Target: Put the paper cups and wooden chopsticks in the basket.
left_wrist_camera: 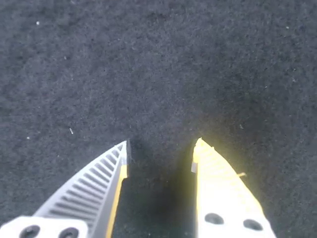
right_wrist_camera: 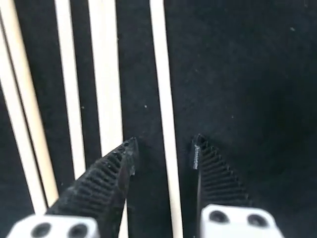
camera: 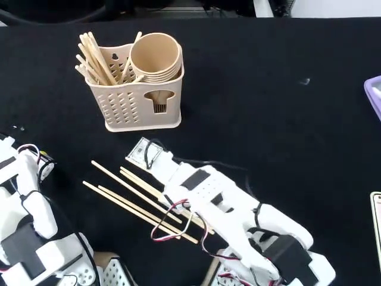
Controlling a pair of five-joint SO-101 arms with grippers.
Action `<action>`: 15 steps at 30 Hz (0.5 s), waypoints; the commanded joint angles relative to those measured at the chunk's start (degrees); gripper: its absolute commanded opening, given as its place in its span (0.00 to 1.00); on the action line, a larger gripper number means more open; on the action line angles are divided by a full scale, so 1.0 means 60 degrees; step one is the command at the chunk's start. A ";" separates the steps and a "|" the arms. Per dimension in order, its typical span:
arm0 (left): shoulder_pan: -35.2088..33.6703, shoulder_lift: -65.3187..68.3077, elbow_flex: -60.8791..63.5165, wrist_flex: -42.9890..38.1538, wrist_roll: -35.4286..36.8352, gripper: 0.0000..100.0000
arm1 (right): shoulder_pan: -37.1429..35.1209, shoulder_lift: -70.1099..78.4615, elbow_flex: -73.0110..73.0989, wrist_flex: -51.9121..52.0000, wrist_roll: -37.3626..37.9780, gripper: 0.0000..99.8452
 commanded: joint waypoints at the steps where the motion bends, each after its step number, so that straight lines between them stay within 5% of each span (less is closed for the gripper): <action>1: 0.0139 -0.0132 -0.0256 0.0044 0.0015 0.22 | -0.0176 0.0051 -0.0608 -0.0044 0.0088 0.18; 15: 0.0095 -0.0132 -0.0242 0.0044 0.0015 0.22 | -0.0659 0.0154 -0.0476 -0.0059 0.0703 0.18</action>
